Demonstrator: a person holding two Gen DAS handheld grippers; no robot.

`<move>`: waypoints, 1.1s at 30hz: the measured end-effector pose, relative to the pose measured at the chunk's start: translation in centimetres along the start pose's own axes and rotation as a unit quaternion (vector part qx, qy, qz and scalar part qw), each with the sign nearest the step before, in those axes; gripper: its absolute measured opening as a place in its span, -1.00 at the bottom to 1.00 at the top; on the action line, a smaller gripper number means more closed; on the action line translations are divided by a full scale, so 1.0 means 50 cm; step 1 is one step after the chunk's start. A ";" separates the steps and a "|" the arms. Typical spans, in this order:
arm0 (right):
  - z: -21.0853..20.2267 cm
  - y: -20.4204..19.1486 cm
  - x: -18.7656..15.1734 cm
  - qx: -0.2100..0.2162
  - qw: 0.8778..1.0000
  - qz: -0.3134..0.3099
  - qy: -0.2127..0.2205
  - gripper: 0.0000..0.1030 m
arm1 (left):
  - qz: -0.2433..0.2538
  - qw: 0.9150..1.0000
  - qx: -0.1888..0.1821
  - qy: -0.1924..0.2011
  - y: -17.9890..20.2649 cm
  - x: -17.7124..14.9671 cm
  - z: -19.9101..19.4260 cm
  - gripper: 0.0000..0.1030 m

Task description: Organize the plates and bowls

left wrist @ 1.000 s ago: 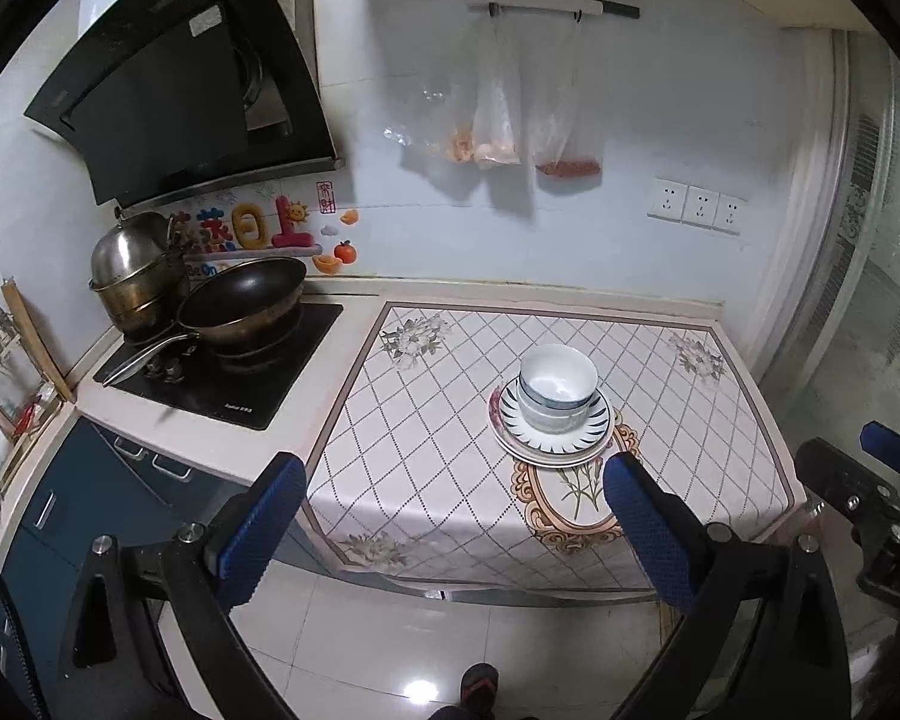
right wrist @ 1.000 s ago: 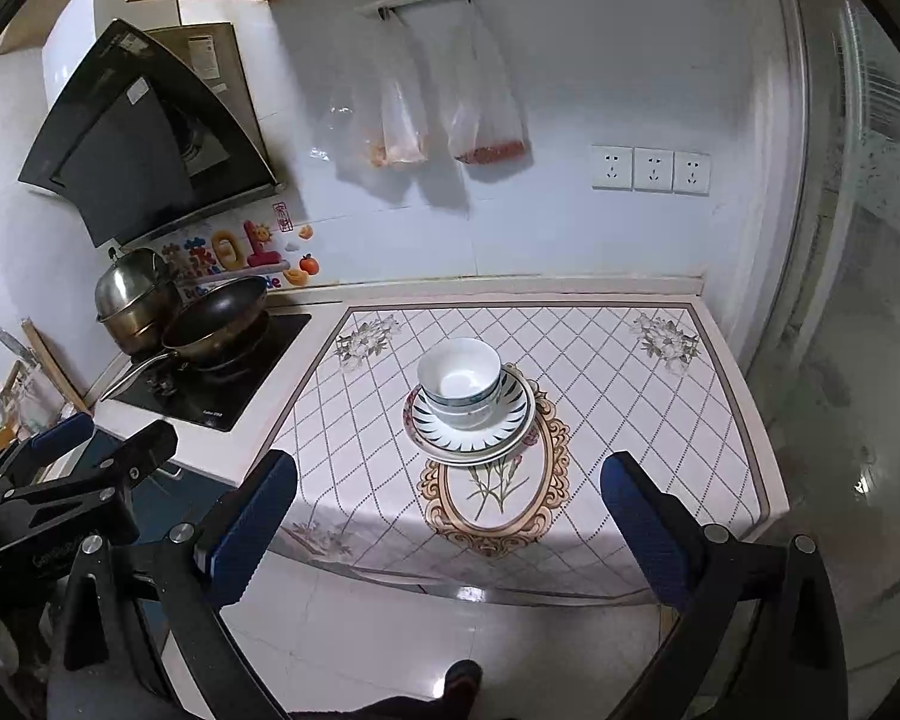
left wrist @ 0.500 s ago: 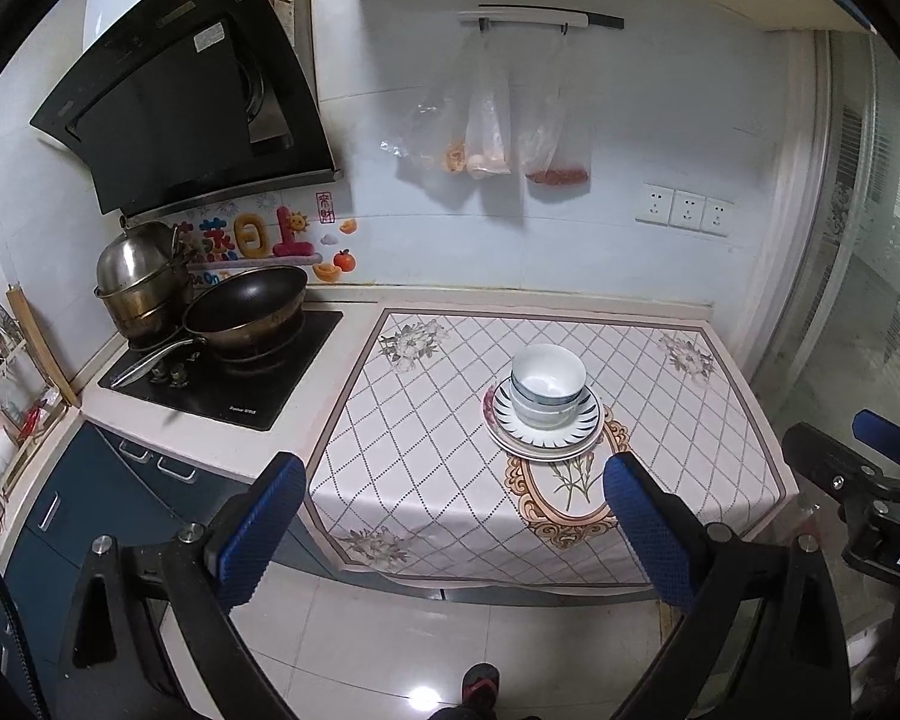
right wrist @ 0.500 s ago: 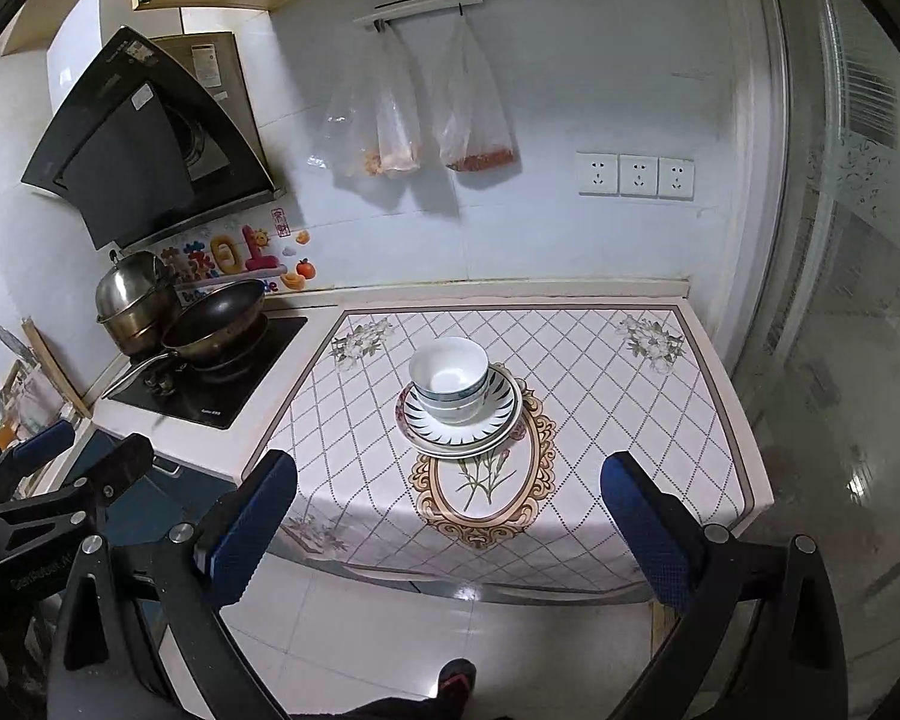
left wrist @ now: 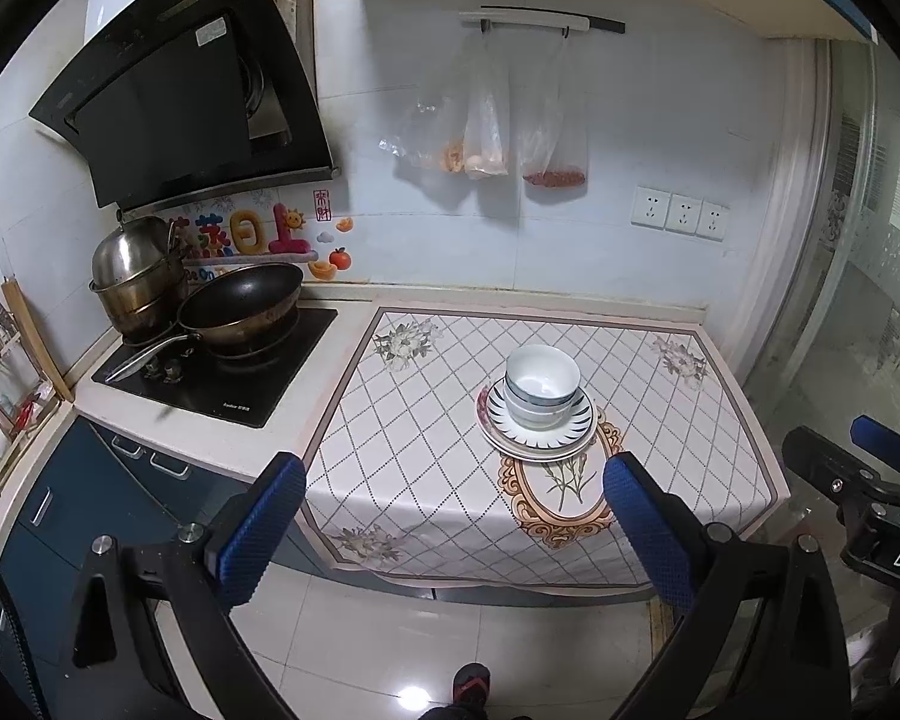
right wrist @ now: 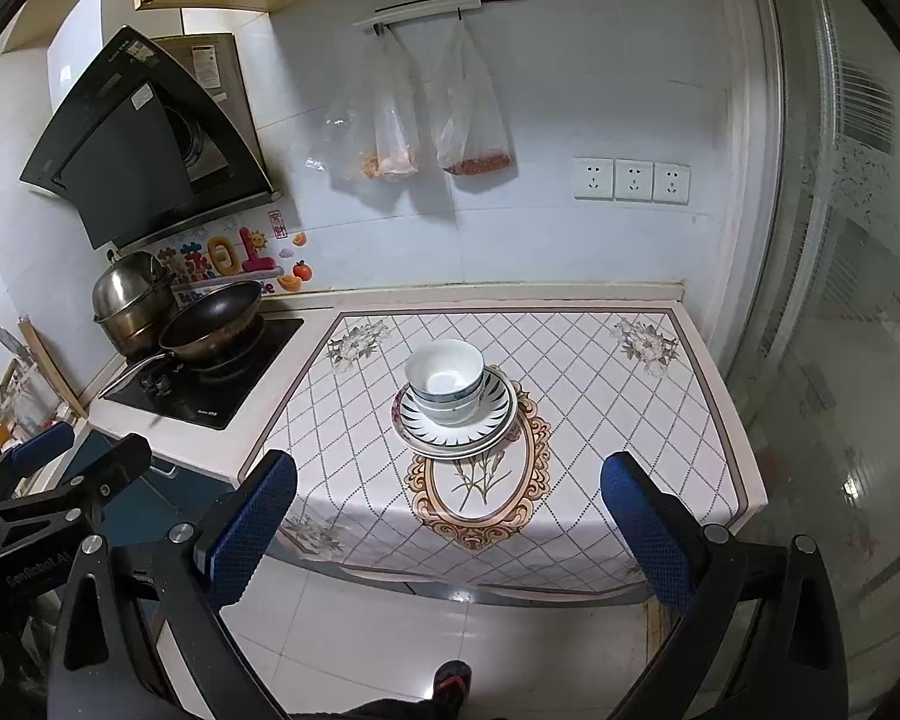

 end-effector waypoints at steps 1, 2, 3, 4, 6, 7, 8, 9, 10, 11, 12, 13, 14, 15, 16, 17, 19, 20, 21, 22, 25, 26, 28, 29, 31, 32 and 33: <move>0.001 0.000 0.000 0.000 1.000 0.000 0.000 1.00 | -0.001 1.000 -0.001 0.000 0.002 -0.001 -0.002 0.98; 0.001 0.000 0.000 0.000 1.000 0.000 0.000 1.00 | -0.001 1.000 -0.001 0.001 0.003 -0.002 -0.003 0.98; 0.000 0.000 0.000 0.000 1.000 0.000 0.001 1.00 | 0.000 1.000 -0.001 0.002 0.004 -0.001 -0.004 0.98; 0.000 0.000 0.000 0.000 1.000 0.000 0.000 1.00 | 0.000 1.000 -0.001 0.002 0.004 0.000 -0.005 0.98; -0.002 -0.002 -0.001 -0.001 1.000 -0.002 0.001 1.00 | -0.001 1.000 -0.001 0.004 0.005 0.000 -0.008 0.98; -0.002 -0.001 -0.001 -0.001 1.000 -0.002 0.002 1.00 | -0.002 1.000 -0.002 0.004 0.005 0.000 -0.010 0.98; -0.004 -0.001 0.000 -0.001 1.000 -0.002 0.003 1.00 | -0.002 1.000 -0.002 0.005 0.005 0.000 -0.011 0.98; -0.005 -0.001 0.000 -0.001 1.000 -0.002 0.003 1.00 | -0.002 1.000 -0.002 0.006 0.005 0.001 -0.012 0.98; -0.006 -0.001 0.000 -0.001 1.000 -0.003 0.004 1.00 | -0.001 1.000 -0.002 0.006 0.005 0.001 -0.012 0.98; -0.006 -0.001 0.000 -0.001 1.000 -0.003 0.004 1.00 | -0.001 1.000 -0.003 0.005 0.005 0.002 -0.012 0.98; -0.008 -0.001 -0.001 -0.001 1.000 -0.003 0.004 1.00 | 0.000 1.000 -0.004 0.005 0.007 0.002 -0.013 0.98; -0.007 -0.002 -0.001 -0.001 1.000 -0.002 0.004 1.00 | 0.000 1.000 -0.004 0.006 0.007 0.001 -0.014 0.98; -0.006 -0.001 -0.001 -0.001 1.000 -0.002 0.004 1.00 | 0.002 1.000 -0.003 0.006 0.008 0.001 -0.016 0.98; -0.007 -0.002 -0.002 -0.001 1.000 -0.003 0.003 1.00 | 0.002 1.000 -0.003 0.006 0.009 0.000 -0.016 0.98; -0.009 -0.002 -0.002 -0.001 1.000 -0.003 0.004 1.00 | 0.002 1.000 -0.004 0.006 0.010 0.000 -0.017 0.98; -0.008 -0.002 -0.002 -0.001 1.000 -0.003 0.004 1.00 | 0.001 1.000 -0.004 0.006 0.010 -0.001 -0.018 0.98; -0.009 -0.001 -0.002 -0.001 1.000 -0.003 0.003 1.00 | 0.001 1.000 -0.004 0.005 0.011 -0.002 -0.019 0.98; -0.011 -0.002 -0.003 -0.001 1.000 -0.002 0.003 1.00 | 0.001 1.000 -0.003 0.005 0.011 -0.002 -0.019 0.98; -0.014 -0.004 -0.004 -0.002 1.000 -0.002 0.004 1.00 | 0.001 1.000 -0.003 0.006 0.011 -0.002 -0.019 0.98; -0.015 -0.003 -0.004 -0.002 1.000 -0.002 0.004 1.00 | 0.001 1.000 -0.003 0.005 0.011 -0.002 -0.019 0.98; -0.017 0.001 -0.002 -0.002 1.000 0.001 0.006 1.00 | 0.000 1.000 -0.003 0.006 0.011 -0.003 -0.021 0.98; -0.017 0.002 -0.002 -0.003 1.000 0.001 0.006 1.00 | 0.001 1.000 -0.004 0.006 0.009 -0.001 -0.019 0.98; -0.019 0.001 -0.004 -0.003 1.000 0.001 0.007 1.00 | 0.000 1.000 -0.004 0.007 0.008 -0.003 -0.022 0.98; -0.019 0.002 -0.005 -0.003 1.000 0.001 0.008 1.00 | 0.000 1.000 -0.004 0.008 0.009 -0.003 -0.023 0.98; -0.020 0.001 -0.006 -0.003 1.000 0.001 0.007 1.00 | 0.001 1.000 -0.004 0.010 0.009 -0.004 -0.026 0.98; -0.021 0.002 -0.007 -0.003 1.000 0.001 0.008 1.00 | 0.001 1.000 -0.003 0.011 0.009 -0.005 -0.029 0.98; -0.020 0.002 -0.006 -0.004 1.000 0.001 0.008 1.00 | 0.000 1.000 -0.004 0.011 0.009 -0.006 -0.030 0.98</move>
Point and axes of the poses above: each gripper's, at about its wrist camera, not at the fingertips, and z roughly the way its jaws point, y to its right, x to its top, the point moved 8 cm from there along z, roughly the way its jaws point, and after that the axes turned 5 degrees about -x, right-handed, at the moved point
